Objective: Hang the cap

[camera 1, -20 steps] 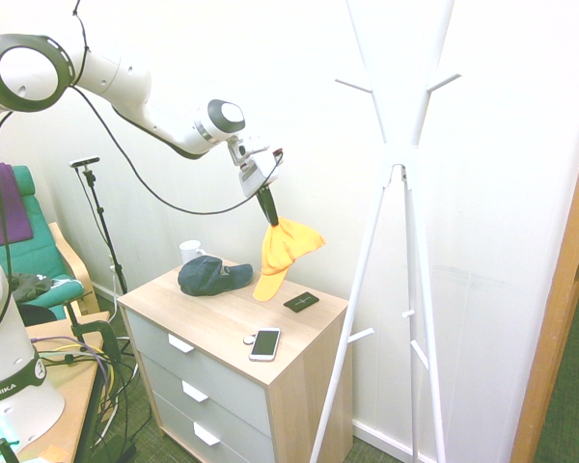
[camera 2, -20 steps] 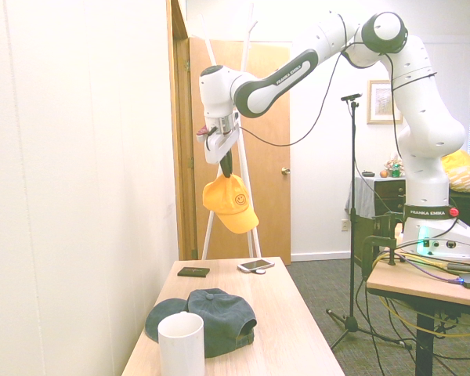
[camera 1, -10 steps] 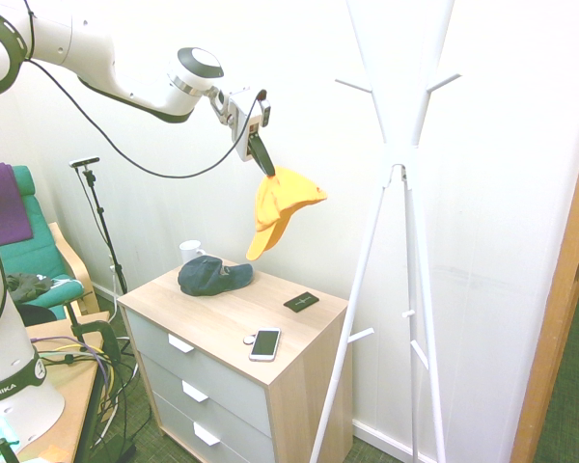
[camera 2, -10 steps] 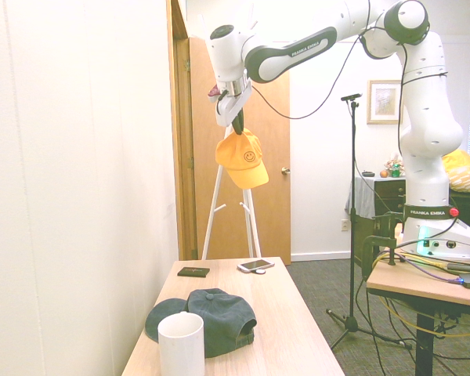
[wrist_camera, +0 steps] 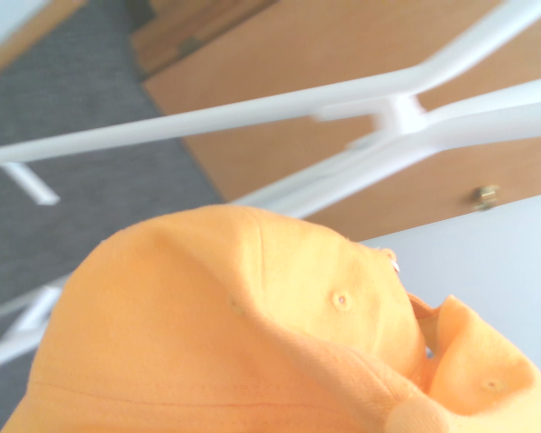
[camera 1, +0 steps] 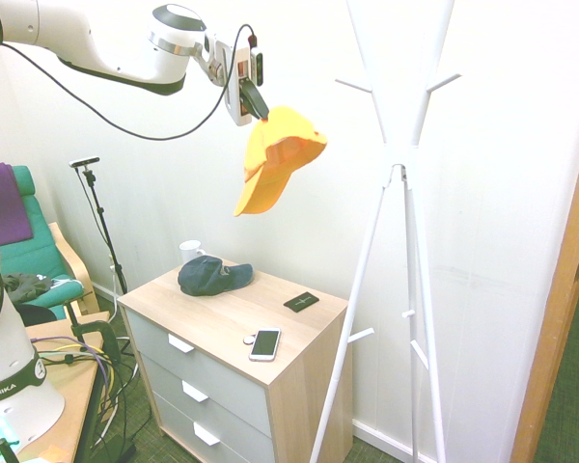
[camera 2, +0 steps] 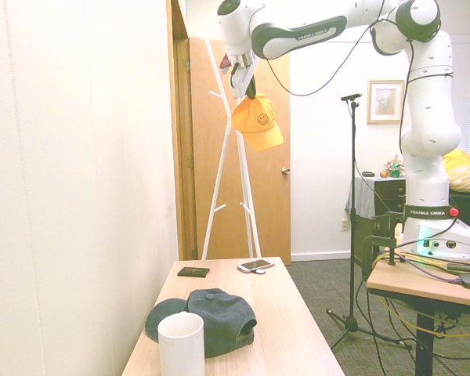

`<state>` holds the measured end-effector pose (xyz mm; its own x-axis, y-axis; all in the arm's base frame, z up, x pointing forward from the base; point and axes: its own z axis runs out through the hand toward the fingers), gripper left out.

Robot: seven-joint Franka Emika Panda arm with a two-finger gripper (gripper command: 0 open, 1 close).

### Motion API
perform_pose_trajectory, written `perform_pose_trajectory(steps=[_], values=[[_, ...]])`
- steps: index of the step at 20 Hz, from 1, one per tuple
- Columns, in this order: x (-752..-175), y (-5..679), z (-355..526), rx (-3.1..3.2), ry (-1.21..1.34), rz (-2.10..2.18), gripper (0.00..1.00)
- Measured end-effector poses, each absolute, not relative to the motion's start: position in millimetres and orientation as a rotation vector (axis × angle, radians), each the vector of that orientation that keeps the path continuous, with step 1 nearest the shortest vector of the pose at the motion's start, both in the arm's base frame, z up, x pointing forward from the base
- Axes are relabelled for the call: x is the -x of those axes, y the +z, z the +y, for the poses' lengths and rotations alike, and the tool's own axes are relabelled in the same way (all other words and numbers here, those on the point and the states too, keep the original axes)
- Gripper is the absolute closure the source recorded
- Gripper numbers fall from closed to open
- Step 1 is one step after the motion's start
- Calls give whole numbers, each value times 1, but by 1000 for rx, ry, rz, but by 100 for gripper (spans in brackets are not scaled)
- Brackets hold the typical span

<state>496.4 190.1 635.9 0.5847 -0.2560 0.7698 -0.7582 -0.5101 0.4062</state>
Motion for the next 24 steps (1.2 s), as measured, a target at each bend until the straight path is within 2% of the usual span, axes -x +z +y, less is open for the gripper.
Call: perform_pose_trajectory(steps=[14,24], values=[[-498,733,161,-1933,977,-718,100],[-542,685,145,-2022,893,-701,100]])
